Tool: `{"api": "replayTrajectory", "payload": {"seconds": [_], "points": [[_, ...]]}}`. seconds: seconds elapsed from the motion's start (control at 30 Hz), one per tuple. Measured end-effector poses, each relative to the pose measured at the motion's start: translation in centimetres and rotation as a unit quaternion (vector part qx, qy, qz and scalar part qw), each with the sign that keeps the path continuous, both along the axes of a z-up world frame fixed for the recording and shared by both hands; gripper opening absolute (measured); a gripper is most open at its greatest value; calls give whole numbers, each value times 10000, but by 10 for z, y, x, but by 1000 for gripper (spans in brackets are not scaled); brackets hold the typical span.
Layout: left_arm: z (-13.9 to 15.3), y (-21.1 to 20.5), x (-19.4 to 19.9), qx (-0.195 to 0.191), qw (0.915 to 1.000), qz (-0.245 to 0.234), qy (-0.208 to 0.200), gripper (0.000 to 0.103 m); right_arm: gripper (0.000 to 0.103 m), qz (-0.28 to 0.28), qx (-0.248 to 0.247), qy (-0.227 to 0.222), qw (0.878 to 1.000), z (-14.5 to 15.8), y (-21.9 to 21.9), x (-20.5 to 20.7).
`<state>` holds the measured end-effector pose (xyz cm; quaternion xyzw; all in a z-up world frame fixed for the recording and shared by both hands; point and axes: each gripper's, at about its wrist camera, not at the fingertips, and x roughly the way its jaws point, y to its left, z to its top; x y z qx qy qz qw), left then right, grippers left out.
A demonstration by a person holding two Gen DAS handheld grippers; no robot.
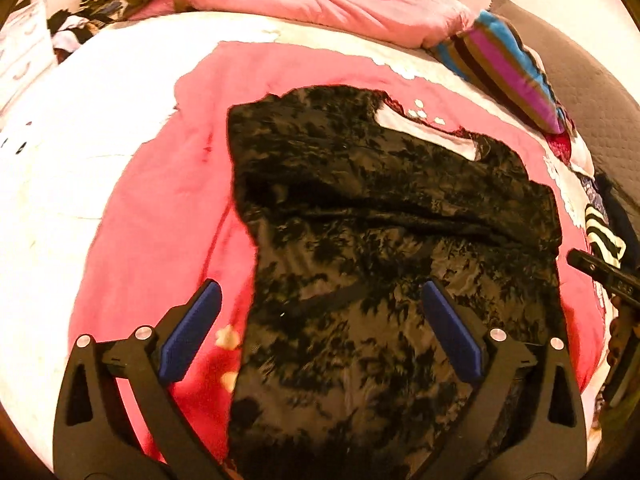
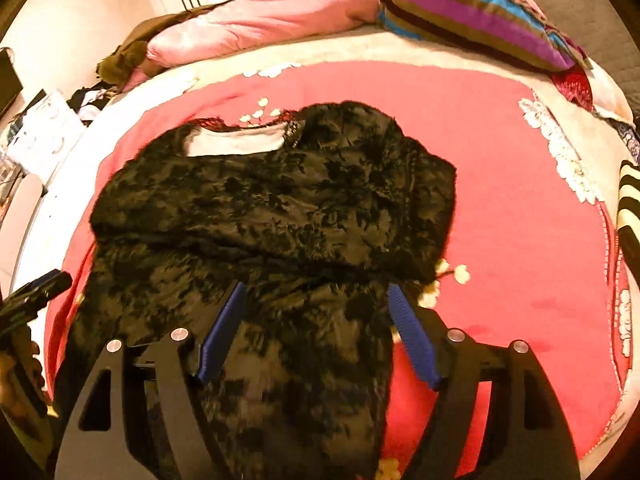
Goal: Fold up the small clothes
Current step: 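Open the right tool and lift both tools off the folded blouse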
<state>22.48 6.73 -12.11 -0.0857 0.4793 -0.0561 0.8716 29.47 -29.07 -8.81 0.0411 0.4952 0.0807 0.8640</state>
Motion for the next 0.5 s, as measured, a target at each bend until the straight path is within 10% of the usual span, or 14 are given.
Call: {"api": "replayTrajectory", "payload": {"seconds": [0.13, 0.5], "points": [[15, 7, -15, 65, 9999, 122, -69, 94, 95, -83, -11, -169, 9998, 19, -8, -24], [26, 32, -64, 164, 9993, 344, 30, 94, 95, -195, -67, -51, 9998, 24, -32, -88]]}}
